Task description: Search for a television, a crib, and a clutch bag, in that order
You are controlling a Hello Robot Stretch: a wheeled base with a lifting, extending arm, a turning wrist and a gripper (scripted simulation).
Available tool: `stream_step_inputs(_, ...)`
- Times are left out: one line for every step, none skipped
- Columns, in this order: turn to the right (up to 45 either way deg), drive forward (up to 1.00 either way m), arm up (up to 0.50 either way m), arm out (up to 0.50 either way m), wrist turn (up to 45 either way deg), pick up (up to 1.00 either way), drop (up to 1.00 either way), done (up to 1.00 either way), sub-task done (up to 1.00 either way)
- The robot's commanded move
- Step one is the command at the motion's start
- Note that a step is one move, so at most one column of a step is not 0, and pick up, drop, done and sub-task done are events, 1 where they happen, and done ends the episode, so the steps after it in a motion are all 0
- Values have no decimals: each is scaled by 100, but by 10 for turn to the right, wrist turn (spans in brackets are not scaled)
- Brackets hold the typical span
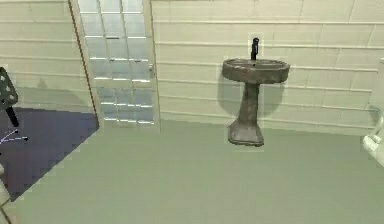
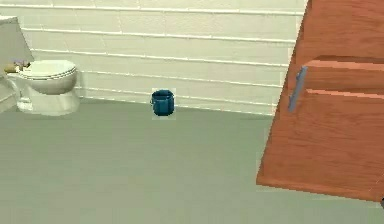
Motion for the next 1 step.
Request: stream_step_inputs(-120,0,0,0,0,0,0,0,0)
